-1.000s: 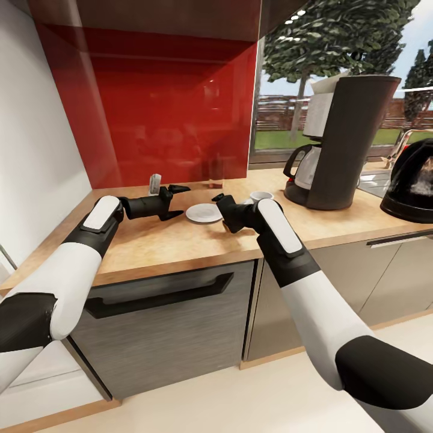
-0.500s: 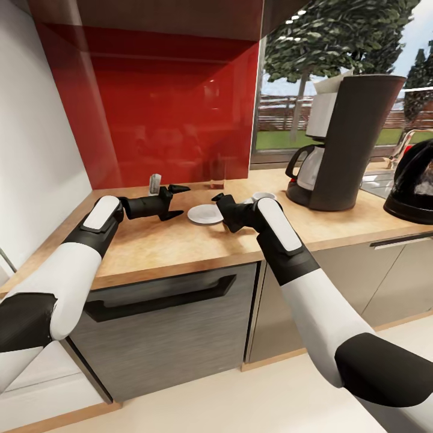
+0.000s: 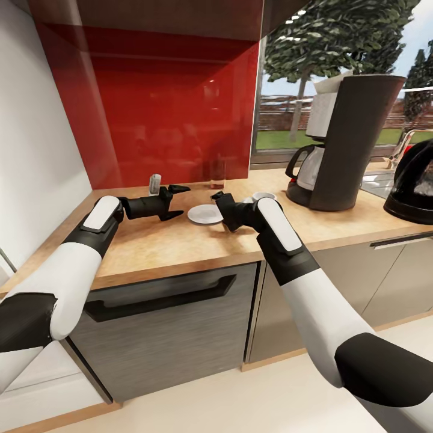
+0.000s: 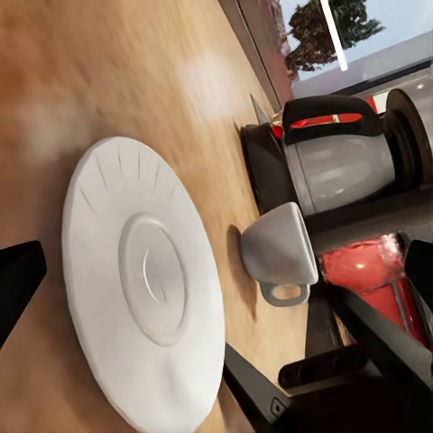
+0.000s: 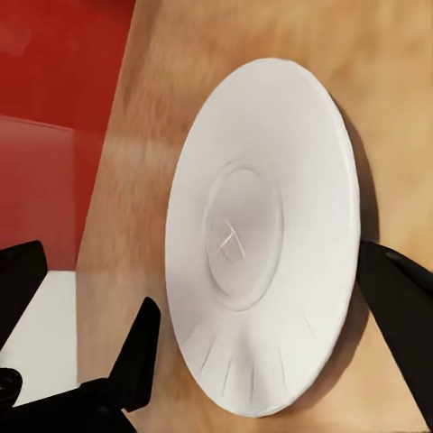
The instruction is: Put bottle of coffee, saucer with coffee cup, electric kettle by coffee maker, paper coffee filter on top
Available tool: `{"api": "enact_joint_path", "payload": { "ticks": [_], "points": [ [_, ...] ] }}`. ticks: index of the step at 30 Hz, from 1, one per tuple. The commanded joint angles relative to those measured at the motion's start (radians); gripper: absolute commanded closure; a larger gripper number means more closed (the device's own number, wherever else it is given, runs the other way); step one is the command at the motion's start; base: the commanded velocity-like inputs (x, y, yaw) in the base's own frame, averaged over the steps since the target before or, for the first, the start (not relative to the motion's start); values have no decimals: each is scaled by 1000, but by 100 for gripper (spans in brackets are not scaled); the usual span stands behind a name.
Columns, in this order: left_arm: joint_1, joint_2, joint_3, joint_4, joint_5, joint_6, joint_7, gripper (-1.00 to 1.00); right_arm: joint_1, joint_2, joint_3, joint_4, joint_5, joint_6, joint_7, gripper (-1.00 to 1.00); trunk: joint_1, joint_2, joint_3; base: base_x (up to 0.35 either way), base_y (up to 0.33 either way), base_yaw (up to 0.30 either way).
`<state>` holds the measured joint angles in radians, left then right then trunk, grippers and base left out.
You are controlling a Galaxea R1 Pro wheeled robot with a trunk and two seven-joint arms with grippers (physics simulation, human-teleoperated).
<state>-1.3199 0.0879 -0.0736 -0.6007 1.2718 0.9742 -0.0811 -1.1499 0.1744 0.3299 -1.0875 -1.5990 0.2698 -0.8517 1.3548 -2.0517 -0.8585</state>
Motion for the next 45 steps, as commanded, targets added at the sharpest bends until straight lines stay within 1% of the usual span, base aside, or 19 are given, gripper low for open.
{"api": "enact_joint_path", "payload": {
  "ticks": [1, 9, 12, 14, 16, 26, 28, 32, 45],
  "points": [
    [-1, 1, -4, 0, -6, 0, -9, -100, -1, 0, 0, 0, -4, 6, -2, -100, 0, 0, -1, 0, 0, 0],
    [-1, 1, -6, 1, -5, 1, -9, -100, -1, 0, 0, 15, -16, 6, 14, -100, 0, 0, -1, 0, 0, 0],
    [-1, 1, -6, 1, -5, 1, -9, -100, -1, 0, 0, 16, -35, 7, 23, -100, 0, 0, -1, 0, 0, 0],
    [-1, 1, -6, 1, -5, 1, -9, -100, -1, 0, 0, 17, -45, 7, 55, -100, 0, 0, -1, 0, 0, 0],
    [-1, 1, -6, 1, -5, 1, -9, -100, -1, 0, 0, 17, -48, 8, 67, -100, 0, 0, -1, 0, 0, 0],
    [-1, 1, -6, 1, -5, 1, -9, -100, -1, 0, 0, 18, -51, 12, 88, -100, 0, 0, -1, 0, 0, 0],
    [-1, 1, -6, 1, -5, 1, -9, -100, -1, 0, 0, 20, -52, 14, 130, -100, 0, 0, -1, 0, 0, 0],
    [-1, 1, -5, 1, -5, 1, -9, -100, -1, 0, 0, 25, -52, 15, 151, -100, 0, 0, -1, 0, 0, 0],
    [-1, 1, -5, 1, -5, 1, -10, -100, -1, 0, 0, 47, -52, 16, 158, -100, 0, 0, -1, 0, 0, 0]
  ]
}}
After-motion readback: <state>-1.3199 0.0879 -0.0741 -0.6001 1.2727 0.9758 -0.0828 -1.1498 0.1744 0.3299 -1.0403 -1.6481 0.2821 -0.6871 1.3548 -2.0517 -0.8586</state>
